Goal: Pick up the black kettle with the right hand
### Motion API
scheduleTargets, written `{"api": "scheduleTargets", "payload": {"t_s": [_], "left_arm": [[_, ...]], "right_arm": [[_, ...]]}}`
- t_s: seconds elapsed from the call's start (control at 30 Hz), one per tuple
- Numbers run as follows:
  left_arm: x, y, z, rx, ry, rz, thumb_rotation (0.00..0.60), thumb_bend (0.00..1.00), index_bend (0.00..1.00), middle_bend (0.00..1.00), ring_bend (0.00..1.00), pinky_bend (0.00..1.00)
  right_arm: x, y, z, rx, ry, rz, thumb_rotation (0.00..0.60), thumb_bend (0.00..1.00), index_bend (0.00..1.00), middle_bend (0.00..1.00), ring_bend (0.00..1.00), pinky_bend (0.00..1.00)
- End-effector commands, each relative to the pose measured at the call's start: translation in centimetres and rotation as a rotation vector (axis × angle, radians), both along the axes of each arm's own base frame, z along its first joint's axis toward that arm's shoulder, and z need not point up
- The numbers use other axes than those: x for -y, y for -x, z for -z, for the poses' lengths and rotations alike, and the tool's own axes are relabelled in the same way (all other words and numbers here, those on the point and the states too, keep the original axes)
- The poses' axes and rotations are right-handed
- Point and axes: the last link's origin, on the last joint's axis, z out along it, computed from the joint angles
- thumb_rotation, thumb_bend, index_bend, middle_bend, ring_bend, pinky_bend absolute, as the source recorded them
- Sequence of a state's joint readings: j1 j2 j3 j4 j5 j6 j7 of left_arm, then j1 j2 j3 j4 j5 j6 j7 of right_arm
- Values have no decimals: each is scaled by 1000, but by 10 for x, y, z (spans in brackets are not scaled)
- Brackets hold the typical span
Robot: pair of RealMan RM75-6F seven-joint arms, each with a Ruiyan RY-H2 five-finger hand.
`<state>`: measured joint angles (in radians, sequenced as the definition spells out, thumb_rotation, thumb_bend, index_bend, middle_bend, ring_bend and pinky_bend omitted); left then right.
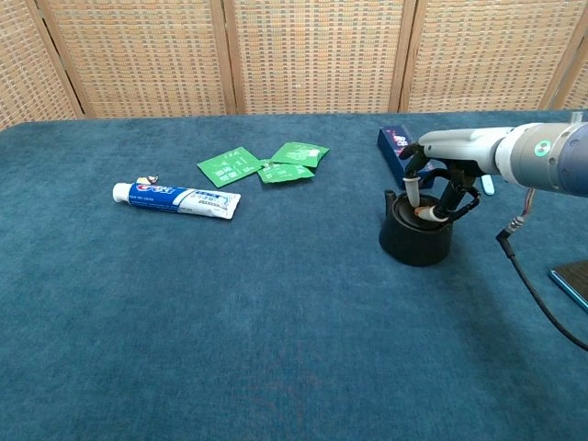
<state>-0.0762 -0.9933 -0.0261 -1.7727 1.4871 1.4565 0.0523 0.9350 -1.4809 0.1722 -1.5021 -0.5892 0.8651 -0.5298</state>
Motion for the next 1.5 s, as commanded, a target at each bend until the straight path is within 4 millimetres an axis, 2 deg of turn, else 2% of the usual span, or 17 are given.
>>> {"api": "scheduleTargets", "payload": {"t_s": [0.03,0.2,0.33,0.67,0.83,0.97,1.07,1.2,1.33,1.5], "left_arm": [[0,0,0,1,0,0,600,0,0,0,0,0],[0,0,0,2,-1,0,600,0,0,0,0,0],[0,0,0,3,0,-1,600,0,0,0,0,0],[1,-1,-2,11,-2,3,600,0,0,0,0,0],[2,-2,-4,22,-5,12,600,0,0,0,0,0],[3,-2,-6,28,-4,18,600,0,0,0,0,0],[4,-2,-7,34,-5,21,600,0,0,0,0,0],[5,-2,-10,45,-10,23,600,0,0,0,0,0],[5,1,-13,59,-13,16,600,0,0,0,0,0],[4,3,-14,64,-7,14,600,0,0,0,0,0]], "right_arm": [[0,0,1,-2,-3,2,600,528,532,0,0,0],[1,0,3,-10,-5,0,600,566,637,6,0,0],[1,-2,4,-9,1,-6,600,648,697,29,0,0],[-1,-13,-8,19,35,-47,600,666,708,55,0,0],[-8,-35,-23,45,51,-108,600,666,708,60,0,0],[-17,-51,-24,46,40,-153,600,666,707,61,0,0],[-24,-59,-16,39,18,-174,600,666,707,62,0,0],[-29,-67,5,4,-5,-183,600,666,708,64,0,0],[-37,-63,39,-55,-52,-178,600,665,706,64,0,0],[-39,-60,56,-90,-60,-176,600,664,706,64,0,0]]}}
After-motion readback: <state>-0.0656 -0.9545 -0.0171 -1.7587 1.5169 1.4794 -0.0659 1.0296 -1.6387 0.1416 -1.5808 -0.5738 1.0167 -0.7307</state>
